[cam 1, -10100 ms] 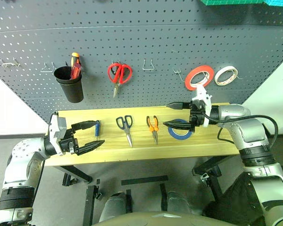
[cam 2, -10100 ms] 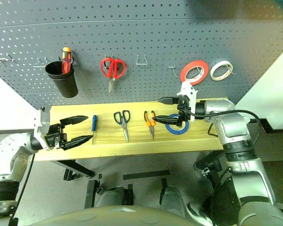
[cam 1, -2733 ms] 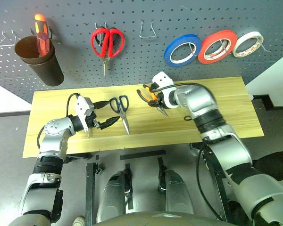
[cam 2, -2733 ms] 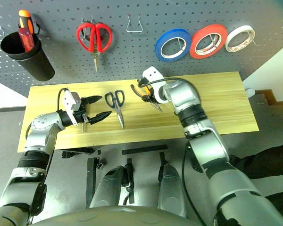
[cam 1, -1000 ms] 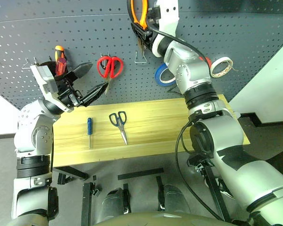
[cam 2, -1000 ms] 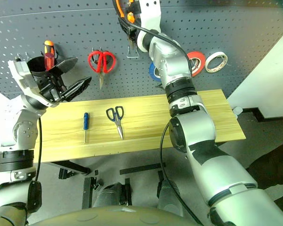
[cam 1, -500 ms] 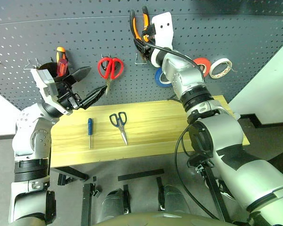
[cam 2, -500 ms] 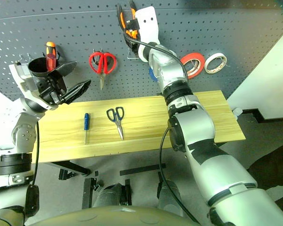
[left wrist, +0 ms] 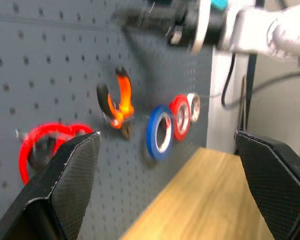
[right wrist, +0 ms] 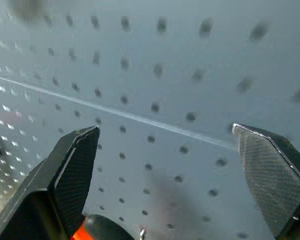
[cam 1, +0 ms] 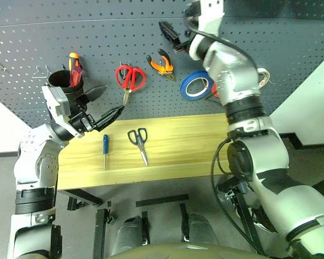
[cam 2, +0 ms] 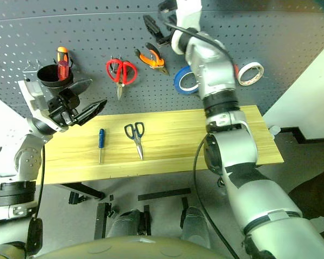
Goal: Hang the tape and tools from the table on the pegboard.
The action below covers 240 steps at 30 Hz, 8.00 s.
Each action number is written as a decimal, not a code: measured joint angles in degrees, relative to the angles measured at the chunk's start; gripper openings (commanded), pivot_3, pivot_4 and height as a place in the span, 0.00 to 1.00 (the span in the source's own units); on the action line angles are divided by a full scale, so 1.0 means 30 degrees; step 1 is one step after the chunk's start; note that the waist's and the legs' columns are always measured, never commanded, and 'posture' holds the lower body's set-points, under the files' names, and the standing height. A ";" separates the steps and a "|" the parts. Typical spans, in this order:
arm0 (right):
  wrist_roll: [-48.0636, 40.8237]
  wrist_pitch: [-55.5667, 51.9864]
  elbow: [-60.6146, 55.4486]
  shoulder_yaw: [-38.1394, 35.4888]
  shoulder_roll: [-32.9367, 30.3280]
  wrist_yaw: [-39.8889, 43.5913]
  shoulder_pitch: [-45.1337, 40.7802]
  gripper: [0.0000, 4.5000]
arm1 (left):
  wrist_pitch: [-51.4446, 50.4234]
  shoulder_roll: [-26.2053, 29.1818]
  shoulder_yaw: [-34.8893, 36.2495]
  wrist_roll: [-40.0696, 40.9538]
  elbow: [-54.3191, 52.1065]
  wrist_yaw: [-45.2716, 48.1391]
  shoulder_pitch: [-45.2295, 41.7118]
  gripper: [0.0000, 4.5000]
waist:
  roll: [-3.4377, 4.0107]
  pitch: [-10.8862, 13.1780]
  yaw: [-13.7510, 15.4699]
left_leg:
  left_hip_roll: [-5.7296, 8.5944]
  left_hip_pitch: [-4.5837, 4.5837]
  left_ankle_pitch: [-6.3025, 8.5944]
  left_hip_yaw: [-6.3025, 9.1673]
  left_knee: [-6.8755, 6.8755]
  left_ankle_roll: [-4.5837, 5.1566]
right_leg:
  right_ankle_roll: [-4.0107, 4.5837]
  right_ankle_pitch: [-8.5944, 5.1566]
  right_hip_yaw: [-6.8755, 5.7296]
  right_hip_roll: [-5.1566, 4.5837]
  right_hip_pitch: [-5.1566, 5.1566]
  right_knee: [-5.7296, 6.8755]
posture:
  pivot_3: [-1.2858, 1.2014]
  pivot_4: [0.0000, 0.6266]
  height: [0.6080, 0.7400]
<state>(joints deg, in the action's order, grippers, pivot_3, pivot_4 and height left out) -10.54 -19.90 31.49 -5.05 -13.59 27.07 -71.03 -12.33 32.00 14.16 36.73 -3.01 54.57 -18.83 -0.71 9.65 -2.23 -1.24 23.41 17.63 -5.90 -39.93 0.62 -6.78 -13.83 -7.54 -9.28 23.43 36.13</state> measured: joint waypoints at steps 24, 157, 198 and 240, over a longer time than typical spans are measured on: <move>-0.0786 -0.2384 -0.4563 0.5803 -0.7315 1.2446 0.8445 0.99 | -1.0134 -0.5182 -0.4724 -0.5568 0.1843 -1.2925 -0.1626 1.00 | -0.0002 0.0713 0.0496 | -0.0081 -0.0041 0.0018 -0.0010 -0.0028 0.0028 | 0.0027 0.0013 0.0159 0.0088 0.0007 -0.0023 | 0.52 0.42 1.00; -0.6243 -0.4240 -0.7646 0.0476 -0.8587 1.3796 0.8441 1.00 | 0.2577 -0.3211 -0.1273 -0.5927 0.5023 -0.7213 -0.4216 0.69 | -0.0045 0.1463 0.0381 | -0.0104 0.0318 0.0016 -0.0057 -0.0099 0.0022 | 0.0043 0.0035 0.0059 0.0113 0.0306 -0.0012 | 0.50 0.24 1.00; -0.0290 0.1075 0.0987 0.5946 -0.2402 1.3482 0.5671 1.00 | -1.1387 -0.3412 -0.0867 -0.7573 0.9962 -1.5819 -0.6159 0.69 | 0.0025 0.2266 0.0927 | -0.0112 0.0221 0.0000 -0.0045 -0.0069 -0.0005 | 0.0050 0.0035 0.0107 0.0147 0.0268 0.0013 | 0.54 0.57 1.00; -0.7506 -0.6580 -0.7913 -0.0231 -0.6580 1.5136 0.7148 1.00 | -0.4627 -0.2335 0.2058 -0.1571 -0.4905 -0.6155 0.1962 0.12 | -0.0089 0.1743 0.1021 | -0.0131 0.0324 -0.0004 -0.0061 -0.0064 -0.0019 | 0.0063 0.0046 0.0091 0.0144 0.0334 -0.0025 | 0.54 0.20 1.00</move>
<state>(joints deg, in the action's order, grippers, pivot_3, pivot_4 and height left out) -33.05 -39.64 7.75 -5.74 -33.32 72.48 -49.59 -26.21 25.00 20.34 32.02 -17.73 36.11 -12.95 -0.97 14.87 0.83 -1.63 24.38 17.62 -6.08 -40.13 0.57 -6.59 -13.69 -7.26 -8.85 24.43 36.06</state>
